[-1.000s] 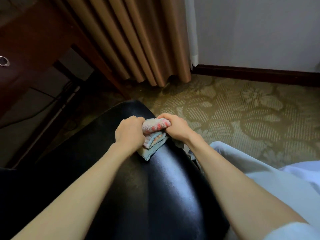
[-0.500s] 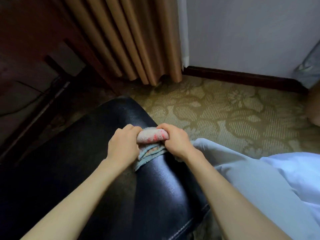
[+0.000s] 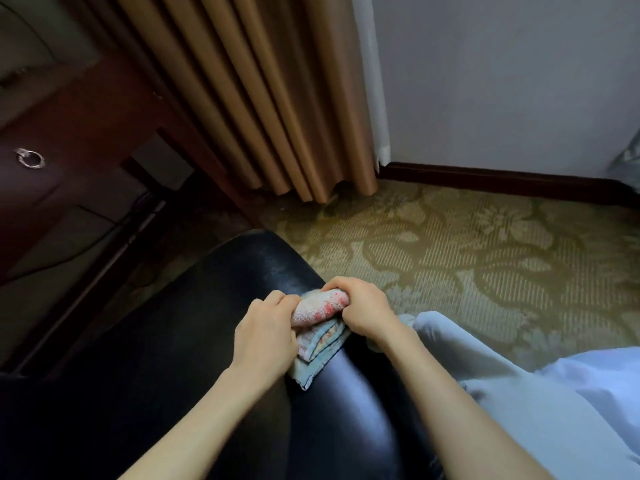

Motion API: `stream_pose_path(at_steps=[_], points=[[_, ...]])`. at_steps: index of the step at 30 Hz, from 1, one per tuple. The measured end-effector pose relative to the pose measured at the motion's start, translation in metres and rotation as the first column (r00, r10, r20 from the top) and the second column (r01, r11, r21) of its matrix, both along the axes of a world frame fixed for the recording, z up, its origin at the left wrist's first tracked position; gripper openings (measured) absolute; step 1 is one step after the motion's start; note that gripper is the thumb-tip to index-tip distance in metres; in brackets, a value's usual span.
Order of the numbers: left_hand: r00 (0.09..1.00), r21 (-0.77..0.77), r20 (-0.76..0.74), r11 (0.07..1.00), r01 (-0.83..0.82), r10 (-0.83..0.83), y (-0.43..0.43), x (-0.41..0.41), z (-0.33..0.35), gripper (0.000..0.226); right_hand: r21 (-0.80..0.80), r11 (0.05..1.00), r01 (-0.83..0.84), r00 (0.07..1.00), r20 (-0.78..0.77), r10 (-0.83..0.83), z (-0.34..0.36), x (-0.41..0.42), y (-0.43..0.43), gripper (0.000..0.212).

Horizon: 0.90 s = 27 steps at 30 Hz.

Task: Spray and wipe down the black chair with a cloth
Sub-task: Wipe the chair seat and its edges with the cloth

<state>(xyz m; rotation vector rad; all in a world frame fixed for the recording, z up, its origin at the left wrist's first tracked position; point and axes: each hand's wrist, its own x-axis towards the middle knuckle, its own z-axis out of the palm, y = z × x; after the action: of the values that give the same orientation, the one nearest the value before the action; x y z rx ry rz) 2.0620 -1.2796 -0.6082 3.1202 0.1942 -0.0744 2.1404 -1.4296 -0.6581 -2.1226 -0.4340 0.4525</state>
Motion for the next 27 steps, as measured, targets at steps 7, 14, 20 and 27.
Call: stream_pose_path(at_steps=[7, 14, 20, 27], points=[[0.995, 0.097, 0.03, 0.991, -0.097, 0.094, 0.061, 0.091, -0.004, 0.032, 0.138, 0.987, -0.086, 0.991, -0.088, 0.099, -0.024, 0.1, 0.075, 0.05], [0.989, 0.098, 0.001, 0.985, -0.145, 0.145, 0.086, 0.118, -0.009, 0.027, 0.123, 0.988, -0.09, 0.995, -0.02, 0.093, -0.038, 0.117, 0.102, 0.046], [0.985, -0.039, -0.012, 0.984, -0.174, 0.173, 0.058, 0.068, -0.007, 0.027, 0.017, 0.992, -0.123, 0.992, 0.008, 0.123, -0.014, 0.075, 0.068, 0.047], [0.976, -0.207, -0.072, 0.955, -0.214, 0.204, 0.022, -0.047, 0.013, 0.042, -0.216, 0.964, -0.156, 0.935, 0.282, 0.215, 0.011, -0.024, 0.032, 0.054]])
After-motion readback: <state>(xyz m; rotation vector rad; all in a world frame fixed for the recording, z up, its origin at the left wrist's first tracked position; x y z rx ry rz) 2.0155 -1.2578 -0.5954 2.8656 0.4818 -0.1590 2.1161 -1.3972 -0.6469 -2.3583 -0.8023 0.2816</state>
